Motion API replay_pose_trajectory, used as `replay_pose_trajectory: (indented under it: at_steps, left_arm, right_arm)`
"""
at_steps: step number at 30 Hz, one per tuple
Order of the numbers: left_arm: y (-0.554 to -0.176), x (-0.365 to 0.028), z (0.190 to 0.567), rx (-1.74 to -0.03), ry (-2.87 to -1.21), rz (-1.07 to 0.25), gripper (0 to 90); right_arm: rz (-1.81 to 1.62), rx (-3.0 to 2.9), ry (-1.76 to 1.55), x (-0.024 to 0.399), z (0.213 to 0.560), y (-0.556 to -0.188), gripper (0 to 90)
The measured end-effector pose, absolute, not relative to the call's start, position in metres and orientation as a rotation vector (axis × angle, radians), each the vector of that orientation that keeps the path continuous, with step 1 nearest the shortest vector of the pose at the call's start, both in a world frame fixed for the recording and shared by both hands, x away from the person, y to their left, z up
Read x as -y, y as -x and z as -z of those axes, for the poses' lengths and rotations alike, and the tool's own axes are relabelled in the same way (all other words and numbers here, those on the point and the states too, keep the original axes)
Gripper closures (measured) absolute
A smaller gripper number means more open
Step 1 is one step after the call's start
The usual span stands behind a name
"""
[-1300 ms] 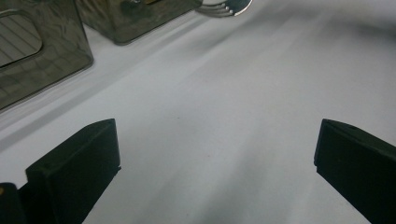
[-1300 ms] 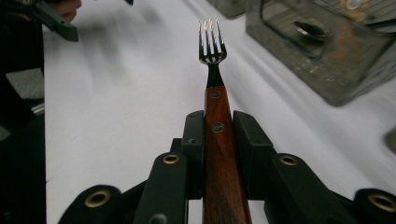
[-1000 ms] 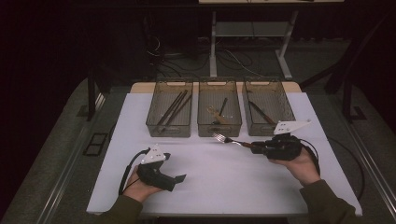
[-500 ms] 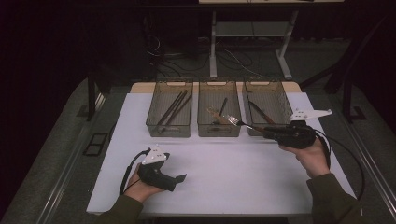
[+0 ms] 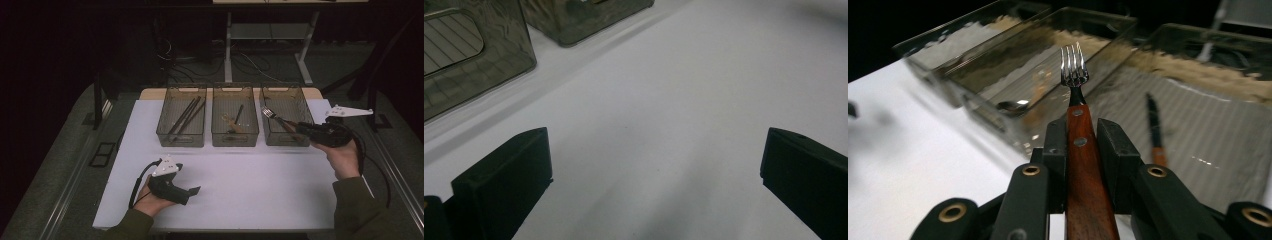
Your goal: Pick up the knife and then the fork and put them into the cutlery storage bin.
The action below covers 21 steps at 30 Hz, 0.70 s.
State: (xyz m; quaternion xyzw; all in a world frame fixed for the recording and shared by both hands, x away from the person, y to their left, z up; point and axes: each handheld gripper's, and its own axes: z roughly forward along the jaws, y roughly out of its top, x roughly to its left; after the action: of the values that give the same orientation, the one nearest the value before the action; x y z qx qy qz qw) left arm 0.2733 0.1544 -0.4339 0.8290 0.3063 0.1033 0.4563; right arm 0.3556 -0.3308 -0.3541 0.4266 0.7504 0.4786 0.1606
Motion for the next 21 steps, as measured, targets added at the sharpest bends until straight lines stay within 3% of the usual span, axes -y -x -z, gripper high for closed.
replay_pose_trajectory:
  at_steps: [21]
  left_arm:
    - [-0.273,-0.153,0.435,-0.757,-2.055,-0.279,0.0]
  right_arm:
    - [-1.17,-2.001,-1.501,0.333,0.372,-0.42,75.3]
